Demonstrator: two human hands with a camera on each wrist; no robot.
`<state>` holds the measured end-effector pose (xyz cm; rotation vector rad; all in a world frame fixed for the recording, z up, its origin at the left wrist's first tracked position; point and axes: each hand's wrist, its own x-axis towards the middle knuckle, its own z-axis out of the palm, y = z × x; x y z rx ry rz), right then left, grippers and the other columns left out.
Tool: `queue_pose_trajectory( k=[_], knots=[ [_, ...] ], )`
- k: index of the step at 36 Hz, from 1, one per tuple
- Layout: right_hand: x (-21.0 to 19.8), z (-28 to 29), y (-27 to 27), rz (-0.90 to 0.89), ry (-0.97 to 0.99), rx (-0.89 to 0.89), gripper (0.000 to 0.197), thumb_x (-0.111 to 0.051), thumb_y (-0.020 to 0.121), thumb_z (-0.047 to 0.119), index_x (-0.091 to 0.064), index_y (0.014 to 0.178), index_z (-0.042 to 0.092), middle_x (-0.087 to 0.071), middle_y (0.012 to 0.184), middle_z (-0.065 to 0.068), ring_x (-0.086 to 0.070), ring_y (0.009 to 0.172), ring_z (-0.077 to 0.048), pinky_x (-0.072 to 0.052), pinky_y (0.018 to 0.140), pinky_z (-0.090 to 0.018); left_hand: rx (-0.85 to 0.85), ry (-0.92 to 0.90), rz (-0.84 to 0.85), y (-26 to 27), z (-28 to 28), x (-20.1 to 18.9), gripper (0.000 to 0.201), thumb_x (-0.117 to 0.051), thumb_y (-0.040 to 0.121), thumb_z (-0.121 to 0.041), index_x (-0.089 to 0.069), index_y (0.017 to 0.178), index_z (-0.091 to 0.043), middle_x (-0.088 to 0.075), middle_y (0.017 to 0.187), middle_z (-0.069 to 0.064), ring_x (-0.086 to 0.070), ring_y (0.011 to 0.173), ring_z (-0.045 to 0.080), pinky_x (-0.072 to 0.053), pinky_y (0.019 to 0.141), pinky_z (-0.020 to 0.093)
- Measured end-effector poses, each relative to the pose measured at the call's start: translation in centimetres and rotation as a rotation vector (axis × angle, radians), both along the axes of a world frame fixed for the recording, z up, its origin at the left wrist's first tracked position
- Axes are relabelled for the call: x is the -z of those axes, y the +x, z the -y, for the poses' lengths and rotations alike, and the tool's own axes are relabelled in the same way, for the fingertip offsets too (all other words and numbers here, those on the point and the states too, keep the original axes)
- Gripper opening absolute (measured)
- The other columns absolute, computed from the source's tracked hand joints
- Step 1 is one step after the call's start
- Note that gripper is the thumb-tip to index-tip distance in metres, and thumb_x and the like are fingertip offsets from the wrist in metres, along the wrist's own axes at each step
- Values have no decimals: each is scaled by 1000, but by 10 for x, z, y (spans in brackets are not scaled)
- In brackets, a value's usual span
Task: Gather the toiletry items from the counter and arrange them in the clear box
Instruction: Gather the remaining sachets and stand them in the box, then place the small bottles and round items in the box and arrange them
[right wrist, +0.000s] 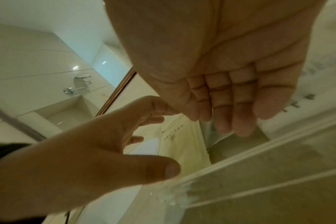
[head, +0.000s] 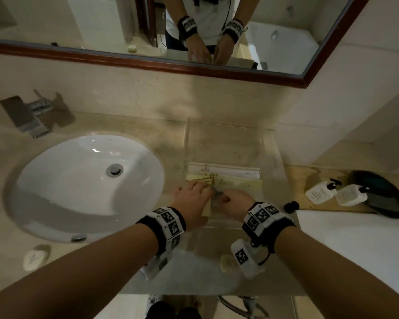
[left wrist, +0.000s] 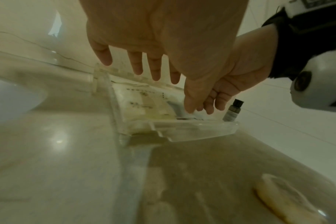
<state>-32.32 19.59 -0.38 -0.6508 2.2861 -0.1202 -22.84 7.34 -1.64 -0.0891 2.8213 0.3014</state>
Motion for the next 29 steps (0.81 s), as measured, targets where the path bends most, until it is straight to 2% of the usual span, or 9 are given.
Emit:
queue_pose_trajectory(
  k=[2, 5, 7, 9, 12, 16, 20, 24, 29],
  knots=[
    [-3, -10, 5, -39, -37, -26, 22, -48, 90, 15, -62, 80, 1, -64, 86, -18, -60, 82, -31, -42, 66, -30, -11, 31, -33, 3, -7, 1, 68, -61, 82, -43, -29, 140, -27, -28, 148, 0, -27, 135, 24, -36, 102, 47],
    [-4, -30, 16, -93, -71, -90, 14, -51, 88, 20, -62, 91, 11, -66, 99, -13, -61, 90, -28, -47, 74, -32, 4, 47, -82, 9, -16, 2, 60, -60, 82, -43, -37, 134, -23, -37, 137, 0, -35, 123, 25, -41, 95, 42],
    [-6, -42, 26, -99, -55, -162, 15, -51, 89, 21, -61, 97, 14, -64, 102, -7, -57, 87, -22, -44, 73, -29, 26, 75, -111, 15, -21, 3, 51, -59, 82, -41, -43, 126, -22, -44, 128, 0, -39, 116, 24, -42, 92, 40],
    [-4, -51, 37, -99, -37, -227, 12, -50, 90, 19, -60, 95, 15, -60, 97, -6, -51, 83, -18, -38, 70, -26, 39, 132, -120, 22, -24, 6, 39, -58, 83, -37, -48, 118, -22, -49, 121, -2, -42, 110, 22, -41, 90, 35],
    [4, -60, 53, -77, -19, -272, 6, -51, 88, 24, -53, 86, 19, -58, 91, -3, -57, 85, -24, -42, 70, -30, 41, 199, -74, 34, -28, 11, 22, -53, 87, -29, -54, 108, -21, -56, 111, -1, -47, 104, 21, -42, 88, 31],
    [14, -70, 75, -41, 57, -329, 25, -52, 88, 38, -48, 104, 19, -49, 105, -5, -47, 85, -20, -37, 72, -31, 40, 213, -14, 48, -31, 18, 18, -49, 90, -20, -58, 105, -17, -59, 108, 1, -49, 102, 20, -34, 81, 23],
    [24, -71, 89, 31, 63, -317, 41, -53, 88, 33, -41, 124, 15, -43, 128, -6, -54, 108, -28, -44, 84, -36, -25, 245, 13, 57, -28, 22, 18, -49, 87, -16, -59, 102, -17, -60, 108, 1, -52, 102, 21, -41, 86, 27],
    [22, -54, 92, 5, 20, -376, 42, -56, 87, 28, -42, 125, 15, -51, 121, -7, -57, 101, -24, -50, 83, -32, -130, 268, 36, 66, -19, 20, 23, -50, 89, -20, -58, 110, -21, -59, 112, 1, -52, 103, 20, -44, 87, 30],
    [14, -7, 100, 1, -77, -430, 62, -65, 79, 24, -33, 132, 22, -55, 115, -3, -58, 99, -22, -53, 87, -37, -217, 280, -4, 79, -2, 13, 25, -52, 86, -19, -60, 110, -20, -62, 109, 2, -55, 101, 22, -42, 80, 29]
  ],
)
